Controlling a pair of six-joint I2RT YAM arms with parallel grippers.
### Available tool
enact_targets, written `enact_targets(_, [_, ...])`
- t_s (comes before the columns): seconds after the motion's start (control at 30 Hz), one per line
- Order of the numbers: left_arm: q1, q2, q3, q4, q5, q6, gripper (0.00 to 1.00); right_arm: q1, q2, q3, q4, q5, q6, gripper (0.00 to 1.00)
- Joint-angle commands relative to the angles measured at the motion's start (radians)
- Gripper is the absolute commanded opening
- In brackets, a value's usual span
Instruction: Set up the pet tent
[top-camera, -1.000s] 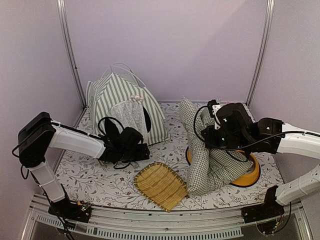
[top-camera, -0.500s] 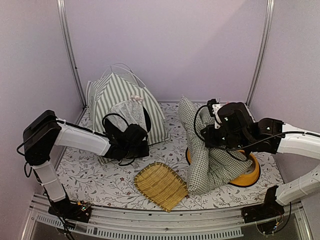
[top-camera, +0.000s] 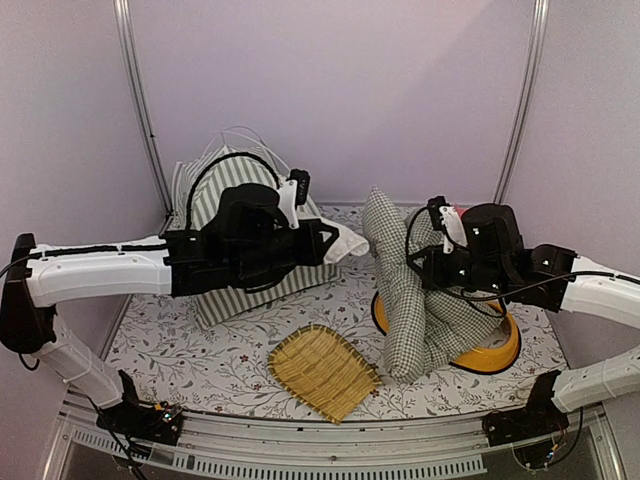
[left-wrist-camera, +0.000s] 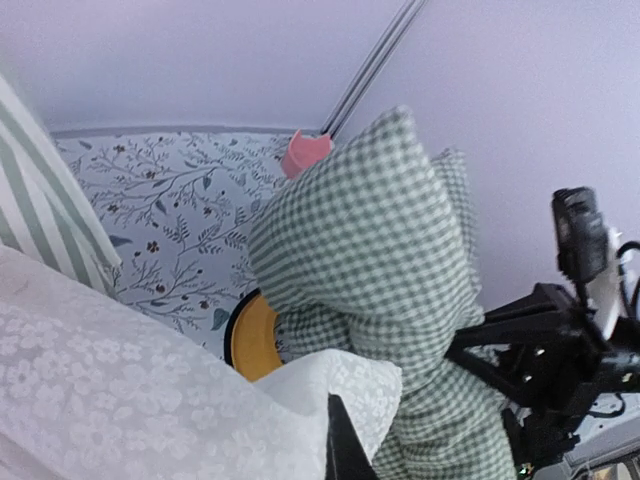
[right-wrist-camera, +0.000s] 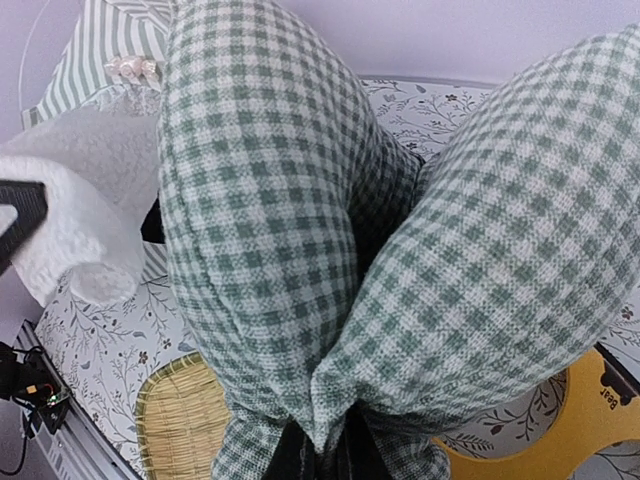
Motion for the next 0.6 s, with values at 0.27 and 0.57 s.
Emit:
enact_targets(0.27, [0.076,-0.128,0.146,-0.023,-0.027,0.139,0.00,0.010,0.042,-0.054,0.294,-0.464,-0.064,0.00])
enact_targets(0.57, [0.216,-0.205,0.132,-0.036,0.042,0.179,0.00,0.097,0.213,-0.002,0.476,-0.603,-0.066,0.00])
